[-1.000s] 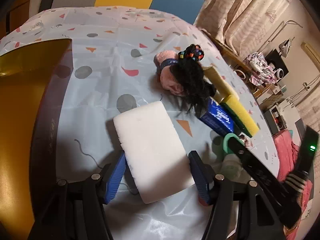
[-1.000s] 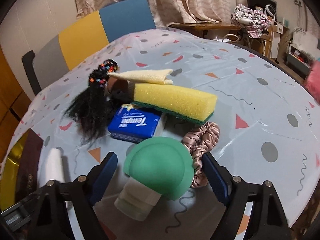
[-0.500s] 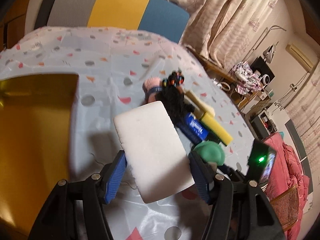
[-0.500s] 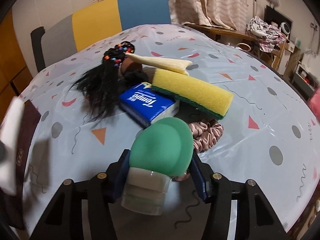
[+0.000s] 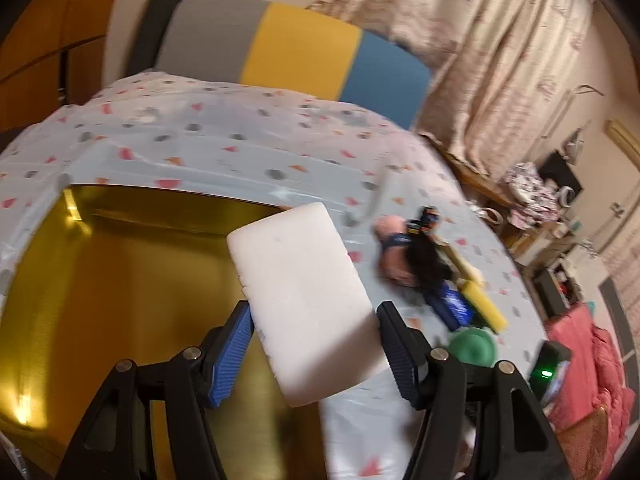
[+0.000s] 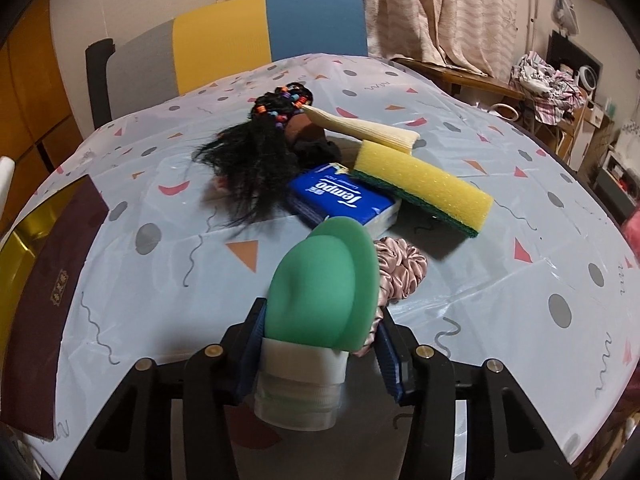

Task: Organize soft objects
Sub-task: 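Carry the white sponge into the gold tray and release with the left gripper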

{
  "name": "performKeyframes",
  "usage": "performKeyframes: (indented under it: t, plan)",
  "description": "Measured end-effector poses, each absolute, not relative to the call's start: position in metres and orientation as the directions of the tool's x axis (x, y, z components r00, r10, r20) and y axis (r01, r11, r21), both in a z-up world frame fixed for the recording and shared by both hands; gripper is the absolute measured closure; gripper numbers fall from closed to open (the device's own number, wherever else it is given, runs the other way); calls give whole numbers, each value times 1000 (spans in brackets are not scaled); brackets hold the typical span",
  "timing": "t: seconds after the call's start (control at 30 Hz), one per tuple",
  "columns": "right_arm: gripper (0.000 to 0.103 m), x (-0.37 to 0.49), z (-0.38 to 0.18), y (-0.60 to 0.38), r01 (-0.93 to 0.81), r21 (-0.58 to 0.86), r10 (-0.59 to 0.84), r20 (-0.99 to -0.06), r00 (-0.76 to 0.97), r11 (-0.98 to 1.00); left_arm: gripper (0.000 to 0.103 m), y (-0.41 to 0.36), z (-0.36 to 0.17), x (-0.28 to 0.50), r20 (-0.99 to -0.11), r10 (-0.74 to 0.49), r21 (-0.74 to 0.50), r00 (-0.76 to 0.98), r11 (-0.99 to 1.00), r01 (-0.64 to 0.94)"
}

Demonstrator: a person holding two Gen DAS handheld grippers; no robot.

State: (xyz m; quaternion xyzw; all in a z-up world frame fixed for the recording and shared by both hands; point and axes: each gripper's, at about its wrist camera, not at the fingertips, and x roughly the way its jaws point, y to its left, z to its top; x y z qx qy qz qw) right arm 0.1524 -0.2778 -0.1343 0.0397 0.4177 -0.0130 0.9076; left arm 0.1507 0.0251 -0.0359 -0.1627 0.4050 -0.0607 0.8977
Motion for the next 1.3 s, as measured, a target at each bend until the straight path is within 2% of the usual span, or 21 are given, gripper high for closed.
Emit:
performKeyframes:
  t: [0.37, 0.67, 1.1, 1.3]
  plan:
    - [53, 146, -127, -262, 17, 47, 25, -759, 651, 999, 39, 123, -83, 191, -861, -110, -246, 497, 945, -217]
    - [53, 140, -123, -247, 2, 61, 45, -760, 648, 998, 39, 164, -104, 207, -888, -52, -187, 456, 948, -256]
    - [53, 136, -126, -246, 23, 79, 47, -775, 630, 997, 34, 182, -120, 231, -923, 152, 75, 353, 972, -224]
    - [53, 138, -126, -249, 36, 97, 54, -780, 624, 995, 27, 194, -104, 217, -899, 86, -36, 429, 963, -267]
